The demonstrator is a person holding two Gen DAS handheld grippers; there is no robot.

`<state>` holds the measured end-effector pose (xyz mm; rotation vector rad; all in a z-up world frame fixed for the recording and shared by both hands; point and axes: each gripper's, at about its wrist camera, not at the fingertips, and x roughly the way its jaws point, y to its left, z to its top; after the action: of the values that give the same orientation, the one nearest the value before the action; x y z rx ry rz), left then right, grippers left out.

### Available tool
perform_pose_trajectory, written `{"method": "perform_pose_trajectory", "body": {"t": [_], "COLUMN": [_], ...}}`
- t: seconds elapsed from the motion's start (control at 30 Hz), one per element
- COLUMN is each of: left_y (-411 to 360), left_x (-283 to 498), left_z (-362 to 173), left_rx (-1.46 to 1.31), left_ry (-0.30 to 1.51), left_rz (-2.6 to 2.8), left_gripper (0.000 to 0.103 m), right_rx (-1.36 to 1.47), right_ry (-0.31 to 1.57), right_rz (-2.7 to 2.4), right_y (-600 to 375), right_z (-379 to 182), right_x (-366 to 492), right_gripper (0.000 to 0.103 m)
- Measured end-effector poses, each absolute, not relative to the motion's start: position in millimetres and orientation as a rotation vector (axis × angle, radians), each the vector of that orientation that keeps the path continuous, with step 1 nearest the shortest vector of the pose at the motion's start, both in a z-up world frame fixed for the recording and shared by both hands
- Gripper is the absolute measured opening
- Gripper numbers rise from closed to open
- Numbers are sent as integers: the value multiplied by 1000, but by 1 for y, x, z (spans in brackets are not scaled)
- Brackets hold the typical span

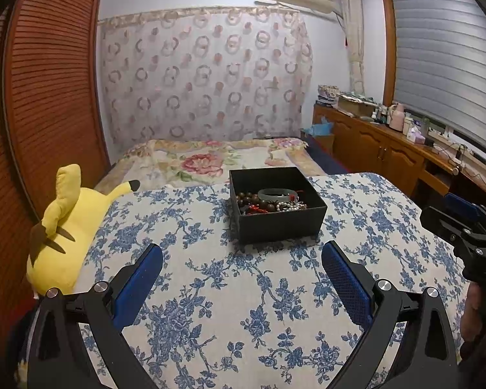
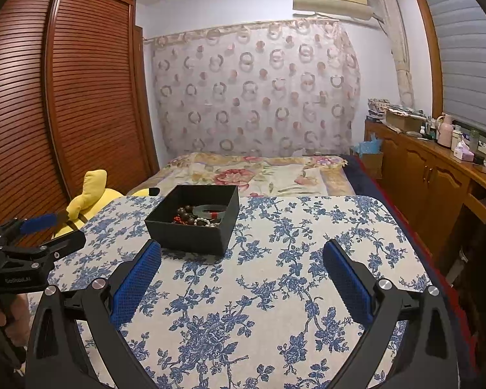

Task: Organize jewelry

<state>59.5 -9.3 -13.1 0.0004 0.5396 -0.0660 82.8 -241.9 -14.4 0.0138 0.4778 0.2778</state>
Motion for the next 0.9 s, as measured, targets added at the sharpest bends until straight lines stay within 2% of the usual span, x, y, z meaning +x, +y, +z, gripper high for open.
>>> {"method": "perform_pose_trajectory", "body": {"t": [0.9], "left_y": [-15], "left_x": [53], "left_z": [-9], "left_rx": [6], "left_ry": [521], "left_rz": [-66], "left_gripper": [95], "right_rx": [15], "right_ry": [477], "right_rz": [276], "right_y": [-244], "right_z": [-16], "right_x": [82], "right_gripper": [101]}}
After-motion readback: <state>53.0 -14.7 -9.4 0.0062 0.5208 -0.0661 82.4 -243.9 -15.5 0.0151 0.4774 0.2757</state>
